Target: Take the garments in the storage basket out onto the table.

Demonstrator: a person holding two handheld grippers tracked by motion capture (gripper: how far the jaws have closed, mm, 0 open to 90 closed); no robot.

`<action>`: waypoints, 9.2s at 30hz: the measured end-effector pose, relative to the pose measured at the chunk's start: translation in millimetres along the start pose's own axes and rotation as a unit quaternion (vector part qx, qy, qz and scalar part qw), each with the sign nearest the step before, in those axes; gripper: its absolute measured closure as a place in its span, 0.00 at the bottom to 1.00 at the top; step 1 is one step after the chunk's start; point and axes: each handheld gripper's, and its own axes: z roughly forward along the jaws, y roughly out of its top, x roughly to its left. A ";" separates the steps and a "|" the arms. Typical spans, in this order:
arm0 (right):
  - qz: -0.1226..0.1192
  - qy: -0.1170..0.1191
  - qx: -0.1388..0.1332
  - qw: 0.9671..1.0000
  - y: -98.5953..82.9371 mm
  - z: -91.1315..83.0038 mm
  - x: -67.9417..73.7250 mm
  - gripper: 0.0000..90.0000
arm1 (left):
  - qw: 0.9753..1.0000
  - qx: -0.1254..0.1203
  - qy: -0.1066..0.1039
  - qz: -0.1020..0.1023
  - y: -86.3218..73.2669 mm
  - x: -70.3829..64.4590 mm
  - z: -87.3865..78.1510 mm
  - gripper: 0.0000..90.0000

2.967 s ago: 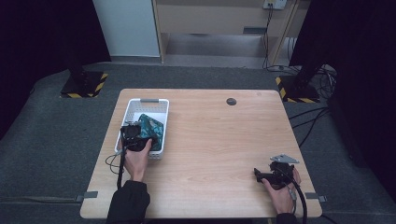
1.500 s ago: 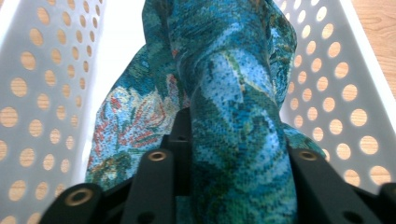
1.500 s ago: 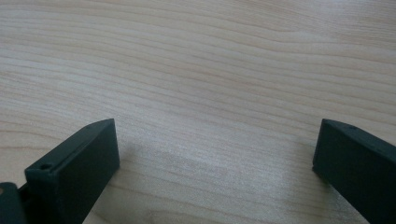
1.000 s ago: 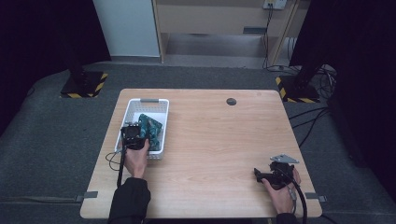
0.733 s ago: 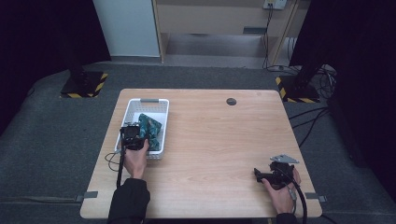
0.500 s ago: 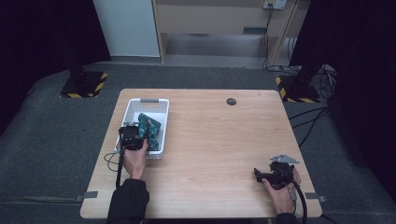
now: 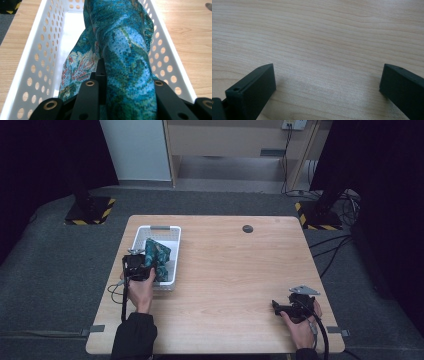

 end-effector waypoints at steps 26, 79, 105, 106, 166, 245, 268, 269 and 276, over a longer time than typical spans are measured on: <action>0.000 0.000 0.000 1.000 0.0 0.0 0.0 0.00 | 0.996 -0.072 -0.033 0.029 23.2 -18.4 -50.2 0.79; 0.000 0.000 0.000 1.000 0.0 0.0 0.0 0.00 | 0.983 -0.105 -0.115 0.094 21.0 -101.6 -63.5 0.79; -0.001 0.000 0.000 1.000 0.0 0.0 -0.1 0.00 | 0.981 -0.084 -0.133 0.111 11.3 -132.8 -40.7 0.79; -0.001 0.000 0.000 1.000 0.0 0.0 -0.1 0.00 | 0.981 -0.082 -0.134 0.112 10.9 -134.1 -39.5 0.79; 0.000 0.000 0.000 1.000 0.0 0.0 -0.1 0.00 | 0.980 -0.009 -0.131 0.147 -18.9 -170.9 23.4 0.79; -0.001 0.000 0.000 1.000 0.0 0.0 -0.1 0.00 | 0.978 0.043 -0.157 0.132 -31.7 -167.6 44.8 0.46; -0.001 0.000 0.000 1.000 0.0 0.0 -0.1 0.00 | 0.977 0.043 -0.166 0.125 -32.2 -166.8 42.3 0.30; -0.001 0.000 0.000 1.000 0.0 0.0 -0.1 0.00 | 0.977 0.045 -0.168 0.124 -32.4 -166.6 42.6 0.29; -0.001 0.000 0.000 1.000 0.0 0.0 -0.1 0.00 | 0.976 0.046 -0.173 0.122 -33.5 -166.0 41.5 0.25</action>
